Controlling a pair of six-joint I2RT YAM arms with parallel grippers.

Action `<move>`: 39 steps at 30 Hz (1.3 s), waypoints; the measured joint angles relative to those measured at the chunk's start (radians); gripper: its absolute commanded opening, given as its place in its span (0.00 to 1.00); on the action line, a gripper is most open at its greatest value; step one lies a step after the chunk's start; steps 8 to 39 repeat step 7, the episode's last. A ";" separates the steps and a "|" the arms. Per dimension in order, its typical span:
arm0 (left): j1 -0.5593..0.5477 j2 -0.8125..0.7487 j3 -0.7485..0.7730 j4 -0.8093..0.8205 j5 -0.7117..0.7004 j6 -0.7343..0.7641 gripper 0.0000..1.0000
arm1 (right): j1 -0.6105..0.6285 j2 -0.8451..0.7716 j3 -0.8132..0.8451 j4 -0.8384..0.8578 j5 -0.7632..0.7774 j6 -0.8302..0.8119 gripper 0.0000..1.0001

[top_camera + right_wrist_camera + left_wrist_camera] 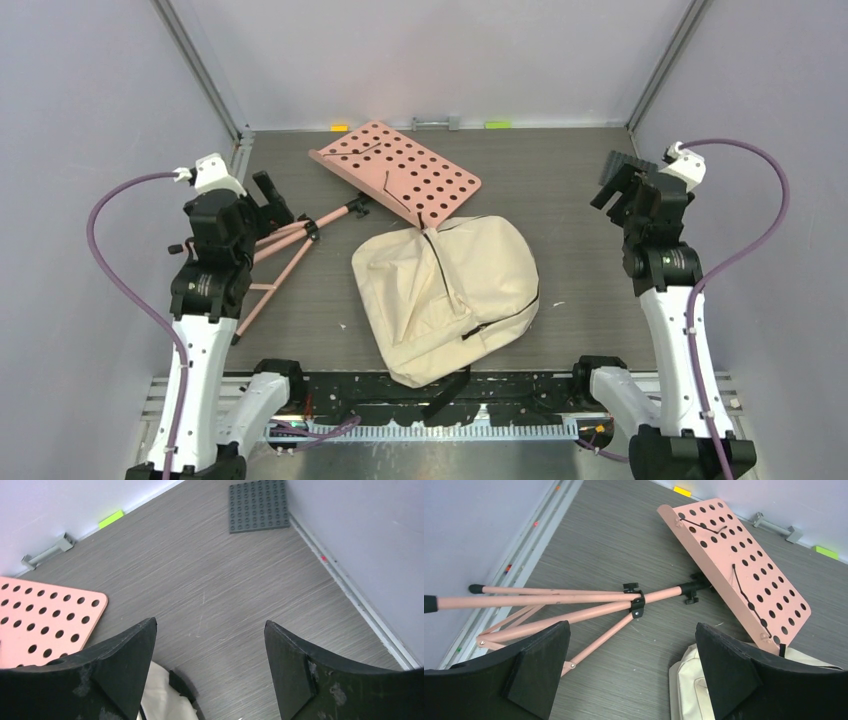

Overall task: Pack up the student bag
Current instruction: Reset both arms

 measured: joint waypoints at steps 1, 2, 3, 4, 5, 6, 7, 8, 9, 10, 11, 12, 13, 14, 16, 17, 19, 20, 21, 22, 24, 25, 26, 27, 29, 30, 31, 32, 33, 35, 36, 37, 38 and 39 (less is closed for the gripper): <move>0.000 -0.009 0.000 -0.011 -0.009 -0.001 1.00 | 0.000 -0.027 -0.024 0.020 0.016 -0.002 0.85; 0.000 -0.014 0.000 -0.020 -0.014 -0.002 1.00 | 0.000 -0.046 -0.042 0.033 0.031 -0.003 0.85; 0.000 -0.016 0.000 -0.029 -0.020 -0.002 1.00 | 0.000 -0.055 -0.055 0.044 0.040 -0.004 0.85; 0.000 -0.018 0.000 -0.036 -0.023 -0.002 1.00 | 0.000 -0.061 -0.066 0.056 0.051 -0.006 0.85; 0.000 -0.020 -0.001 -0.040 -0.027 -0.002 1.00 | 0.000 -0.061 -0.072 0.065 0.057 -0.008 0.85; 0.000 -0.023 -0.002 -0.041 -0.030 -0.002 1.00 | 0.000 -0.057 -0.077 0.071 0.063 -0.010 0.85; 0.000 -0.022 -0.005 -0.041 -0.031 -0.001 1.00 | 0.000 -0.052 -0.081 0.077 0.068 -0.011 0.85; 0.000 -0.022 -0.005 -0.041 -0.031 -0.001 1.00 | 0.000 -0.052 -0.081 0.077 0.068 -0.011 0.85; 0.000 -0.022 -0.005 -0.041 -0.031 -0.001 1.00 | 0.000 -0.052 -0.081 0.077 0.068 -0.011 0.85; 0.000 -0.022 -0.005 -0.041 -0.031 -0.001 1.00 | 0.000 -0.052 -0.081 0.077 0.068 -0.011 0.85; 0.000 -0.022 -0.005 -0.041 -0.031 -0.001 1.00 | 0.000 -0.052 -0.081 0.077 0.068 -0.011 0.85; 0.000 -0.022 -0.005 -0.041 -0.031 -0.001 1.00 | 0.000 -0.052 -0.081 0.077 0.068 -0.011 0.85; 0.000 -0.022 -0.005 -0.041 -0.031 -0.001 1.00 | 0.000 -0.052 -0.081 0.077 0.068 -0.011 0.85; 0.000 -0.022 -0.005 -0.041 -0.031 -0.001 1.00 | 0.000 -0.052 -0.081 0.077 0.068 -0.011 0.85; 0.000 -0.022 -0.005 -0.041 -0.031 -0.001 1.00 | 0.000 -0.052 -0.081 0.077 0.068 -0.011 0.85; 0.000 -0.022 -0.005 -0.041 -0.031 -0.001 1.00 | 0.000 -0.052 -0.081 0.077 0.068 -0.011 0.85; 0.000 -0.022 -0.005 -0.041 -0.031 -0.001 1.00 | 0.000 -0.052 -0.081 0.077 0.068 -0.011 0.85; 0.000 -0.022 -0.005 -0.041 -0.031 -0.001 1.00 | 0.000 -0.052 -0.081 0.077 0.068 -0.011 0.85; 0.000 -0.022 -0.005 -0.041 -0.031 -0.001 1.00 | 0.000 -0.052 -0.081 0.077 0.068 -0.011 0.85; 0.000 -0.022 -0.005 -0.041 -0.031 -0.001 1.00 | 0.000 -0.052 -0.081 0.077 0.068 -0.011 0.85; 0.000 -0.022 -0.005 -0.041 -0.031 -0.001 1.00 | 0.000 -0.052 -0.081 0.077 0.068 -0.011 0.85; 0.000 -0.022 -0.005 -0.041 -0.031 -0.001 1.00 | 0.000 -0.052 -0.081 0.077 0.068 -0.011 0.85; 0.000 -0.022 -0.005 -0.041 -0.031 -0.001 1.00 | 0.000 -0.052 -0.081 0.077 0.068 -0.011 0.85; 0.000 -0.022 -0.005 -0.041 -0.031 -0.001 1.00 | 0.000 -0.052 -0.081 0.077 0.068 -0.011 0.85; 0.000 -0.022 -0.005 -0.041 -0.031 -0.001 1.00 | 0.000 -0.052 -0.081 0.077 0.068 -0.011 0.85; 0.000 -0.022 -0.005 -0.041 -0.031 -0.001 1.00 | 0.000 -0.052 -0.081 0.077 0.068 -0.011 0.85; 0.000 -0.022 -0.005 -0.041 -0.031 -0.001 1.00 | 0.000 -0.052 -0.081 0.077 0.068 -0.011 0.85; 0.000 -0.022 -0.005 -0.041 -0.031 -0.001 1.00 | 0.000 -0.052 -0.081 0.077 0.068 -0.011 0.85; 0.000 -0.022 -0.005 -0.041 -0.031 -0.001 1.00 | 0.000 -0.052 -0.081 0.077 0.068 -0.011 0.85; 0.000 -0.022 -0.005 -0.041 -0.031 -0.001 1.00 | 0.000 -0.052 -0.081 0.077 0.068 -0.011 0.85; 0.000 -0.022 -0.005 -0.041 -0.031 -0.001 1.00 | 0.000 -0.052 -0.081 0.077 0.068 -0.011 0.85; 0.000 -0.022 -0.005 -0.041 -0.031 -0.001 1.00 | 0.000 -0.052 -0.081 0.077 0.068 -0.011 0.85; 0.000 -0.022 -0.005 -0.041 -0.031 -0.001 1.00 | 0.000 -0.052 -0.081 0.077 0.068 -0.011 0.85; 0.000 -0.022 -0.005 -0.041 -0.031 -0.001 1.00 | 0.000 -0.052 -0.081 0.077 0.068 -0.011 0.85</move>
